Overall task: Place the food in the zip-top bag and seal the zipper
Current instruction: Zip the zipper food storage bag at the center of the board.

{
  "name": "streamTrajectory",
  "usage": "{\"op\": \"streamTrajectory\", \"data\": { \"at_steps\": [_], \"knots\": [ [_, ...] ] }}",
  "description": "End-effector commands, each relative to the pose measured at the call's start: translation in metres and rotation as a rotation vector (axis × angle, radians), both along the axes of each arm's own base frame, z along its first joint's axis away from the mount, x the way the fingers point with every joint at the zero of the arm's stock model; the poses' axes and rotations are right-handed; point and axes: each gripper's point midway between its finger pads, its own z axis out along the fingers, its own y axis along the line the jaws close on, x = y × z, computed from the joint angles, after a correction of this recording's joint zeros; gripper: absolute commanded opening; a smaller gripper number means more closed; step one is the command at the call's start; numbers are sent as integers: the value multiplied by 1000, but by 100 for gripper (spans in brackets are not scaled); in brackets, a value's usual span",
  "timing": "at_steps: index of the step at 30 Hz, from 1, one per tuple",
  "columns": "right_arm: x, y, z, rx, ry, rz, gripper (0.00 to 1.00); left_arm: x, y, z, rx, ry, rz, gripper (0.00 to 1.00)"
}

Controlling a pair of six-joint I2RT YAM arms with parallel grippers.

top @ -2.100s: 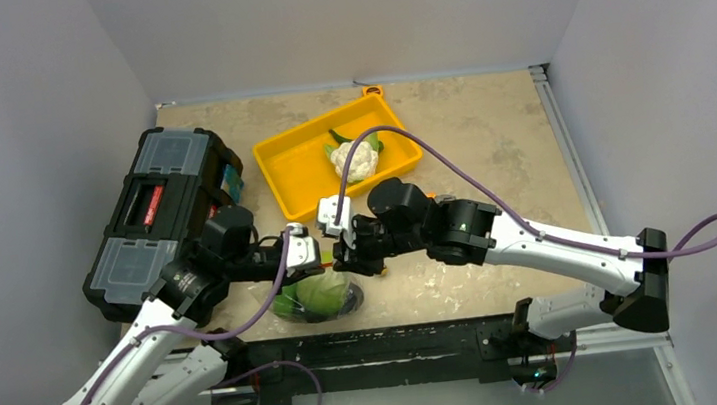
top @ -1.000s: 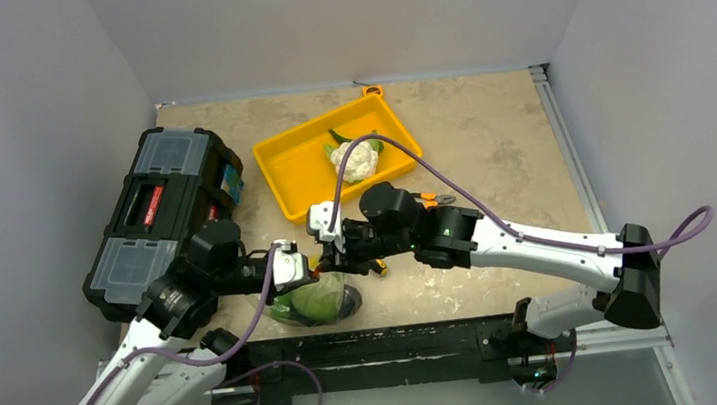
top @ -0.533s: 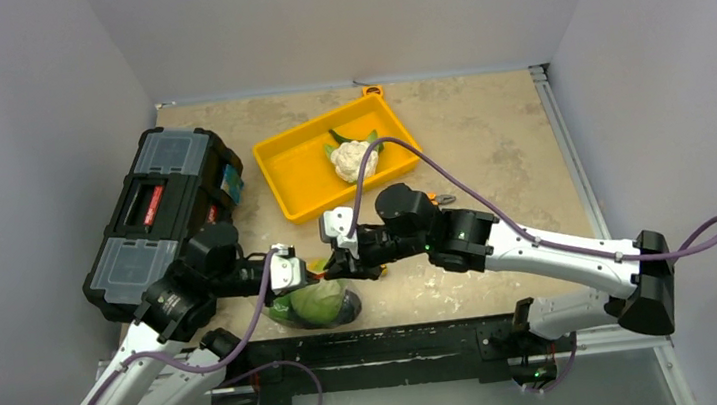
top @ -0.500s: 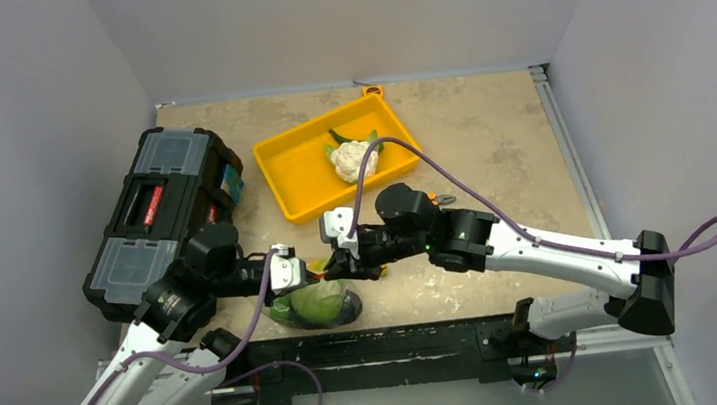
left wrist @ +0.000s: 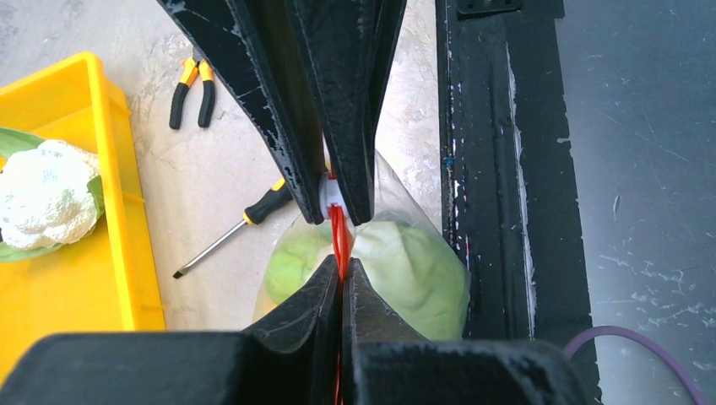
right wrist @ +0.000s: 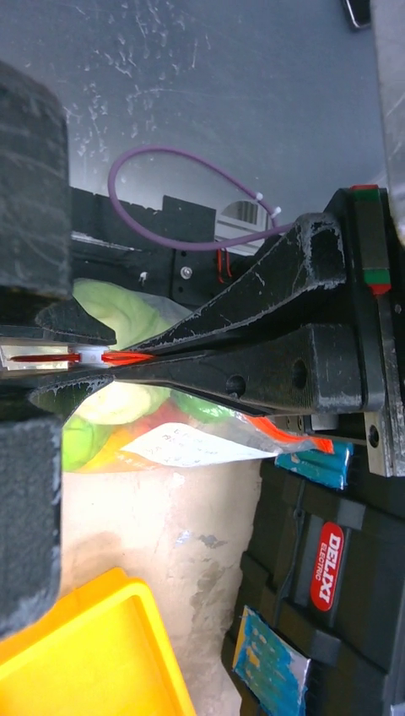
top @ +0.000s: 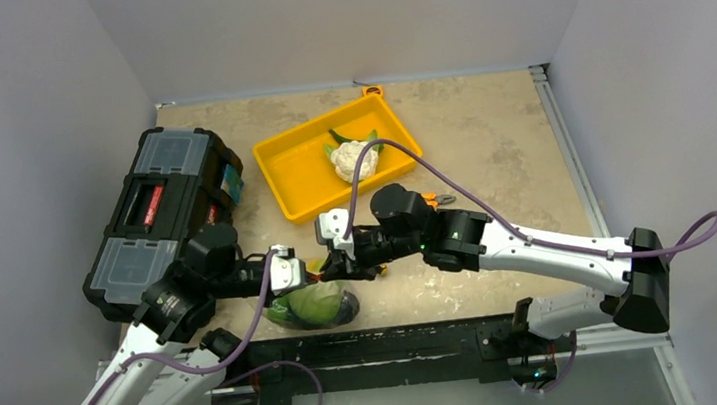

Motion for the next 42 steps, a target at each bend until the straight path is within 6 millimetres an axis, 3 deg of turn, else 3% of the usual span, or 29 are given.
{"op": "streamTrajectory", "data": {
  "at_steps": [1, 13, 22, 31, 39, 42],
  "knots": [
    [14, 18, 22, 101, -61, -42, 1, 2, -11, 28, -94, -112, -58, 0],
    [2, 28, 24, 113, -33, 45, 2, 5, -10, 29, -92, -125, -40, 0],
    [-13, 11, 19, 72, -10, 88, 1, 9, -8, 26, -82, -131, -17, 0],
    [-18, 11, 23, 79, -3, 119, 2, 11, -8, 25, -72, -128, -12, 0],
    [-1, 35, 28, 128, -41, 77, 4, 10, -9, 26, -76, -125, -20, 0],
    [16, 40, 30, 138, -60, -6, 6, 9, -9, 26, -78, -126, -22, 0]
  ]
}}
